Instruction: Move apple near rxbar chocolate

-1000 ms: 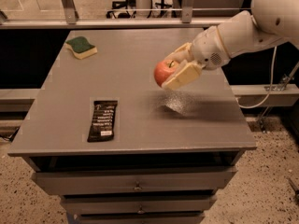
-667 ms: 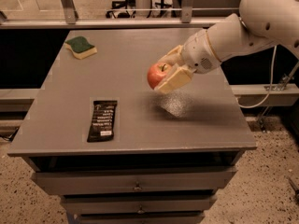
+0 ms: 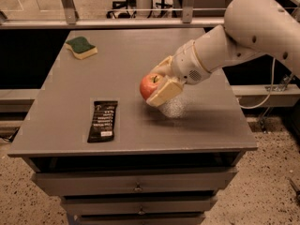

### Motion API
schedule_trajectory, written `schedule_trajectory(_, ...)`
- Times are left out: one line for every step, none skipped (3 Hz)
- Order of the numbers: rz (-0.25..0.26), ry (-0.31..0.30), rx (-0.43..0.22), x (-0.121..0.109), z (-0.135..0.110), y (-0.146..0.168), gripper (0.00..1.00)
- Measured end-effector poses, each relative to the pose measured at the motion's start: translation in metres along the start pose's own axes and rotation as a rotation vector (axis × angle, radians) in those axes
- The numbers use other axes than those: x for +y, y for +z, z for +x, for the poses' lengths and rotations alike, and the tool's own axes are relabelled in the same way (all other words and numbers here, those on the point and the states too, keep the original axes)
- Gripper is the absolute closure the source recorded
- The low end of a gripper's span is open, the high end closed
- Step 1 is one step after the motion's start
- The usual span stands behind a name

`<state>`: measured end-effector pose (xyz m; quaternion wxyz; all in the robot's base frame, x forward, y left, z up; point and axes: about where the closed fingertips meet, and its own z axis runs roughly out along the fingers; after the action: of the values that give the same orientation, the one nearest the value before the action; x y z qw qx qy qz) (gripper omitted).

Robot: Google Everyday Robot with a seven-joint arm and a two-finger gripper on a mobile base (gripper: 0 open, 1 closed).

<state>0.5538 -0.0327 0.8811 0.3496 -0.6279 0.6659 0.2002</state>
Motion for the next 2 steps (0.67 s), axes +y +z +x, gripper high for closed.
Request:
schedule_trajectory(-0.015,-0.014,-0.002,0.009,-0.007,0.009,1.0)
schedule_trajectory(-0.025,-0.036,-0.009,0.014,-0.014,0.022,1.0)
